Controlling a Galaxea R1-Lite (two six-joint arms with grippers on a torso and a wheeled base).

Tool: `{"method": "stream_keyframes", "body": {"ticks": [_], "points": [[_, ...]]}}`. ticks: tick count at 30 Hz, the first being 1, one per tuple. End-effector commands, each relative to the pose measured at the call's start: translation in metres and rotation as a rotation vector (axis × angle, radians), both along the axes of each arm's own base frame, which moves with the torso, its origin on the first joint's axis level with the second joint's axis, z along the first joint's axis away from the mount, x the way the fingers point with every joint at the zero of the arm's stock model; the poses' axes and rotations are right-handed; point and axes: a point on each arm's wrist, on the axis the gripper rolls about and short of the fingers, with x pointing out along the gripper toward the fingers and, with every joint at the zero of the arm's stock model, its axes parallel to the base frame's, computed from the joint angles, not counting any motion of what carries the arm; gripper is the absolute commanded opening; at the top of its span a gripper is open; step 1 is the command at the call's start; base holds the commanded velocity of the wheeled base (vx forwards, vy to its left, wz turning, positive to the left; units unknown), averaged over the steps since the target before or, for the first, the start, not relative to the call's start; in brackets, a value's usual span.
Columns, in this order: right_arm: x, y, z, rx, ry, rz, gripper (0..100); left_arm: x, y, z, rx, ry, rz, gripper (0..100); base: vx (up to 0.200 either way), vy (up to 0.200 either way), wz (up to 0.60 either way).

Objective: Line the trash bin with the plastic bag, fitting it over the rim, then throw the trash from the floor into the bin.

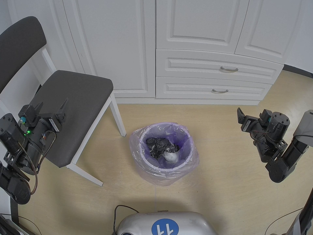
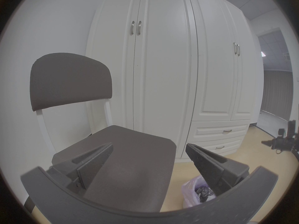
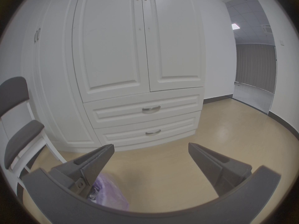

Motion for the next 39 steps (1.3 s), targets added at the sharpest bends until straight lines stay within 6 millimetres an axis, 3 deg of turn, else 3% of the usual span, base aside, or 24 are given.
{"method": "stream_keyframes", "body": {"ticks": [1, 7, 15, 16, 24, 29, 32, 39], "points": [[-0.013, 0.015, 0.018, 0.022, -0.062, 0.046, 100, 0.004, 0.003, -0.007, 0.011, 0.027, 0.019, 100, 0.000, 0.000, 0.00], [-0.044, 0.025, 0.036, 0.003, -0.092, 0.108, 100, -0.002, 0.004, -0.005, 0.021, 0.022, 0.019, 100, 0.000, 0.000, 0.00], [-0.071, 0.014, 0.046, -0.052, -0.108, 0.185, 100, -0.014, 0.006, 0.005, 0.036, -0.021, 0.023, 100, 0.000, 0.000, 0.00], [-0.097, -0.005, 0.047, -0.143, -0.108, 0.327, 100, -0.023, 0.007, 0.011, 0.059, -0.046, 0.027, 100, 0.000, 0.000, 0.00], [-0.103, -0.027, 0.055, -0.231, -0.135, 0.262, 100, -0.035, 0.008, 0.008, 0.112, -0.038, 0.034, 100, 0.000, 0.000, 0.00], [-0.119, -0.046, 0.067, -0.240, -0.190, 0.186, 100, -0.050, 0.010, 0.012, 0.121, -0.063, 0.036, 100, 0.000, 0.000, 0.00], [-0.124, -0.056, 0.078, -0.254, -0.237, 0.154, 100, -0.048, 0.009, 0.014, 0.125, -0.071, 0.035, 100, 0.000, 0.000, 0.00], [-0.140, -0.068, 0.107, -0.289, -0.380, 0.120, 100, -0.049, 0.010, 0.042, 0.145, -0.195, 0.058, 100, 0.000, 0.000, 0.00]]}}
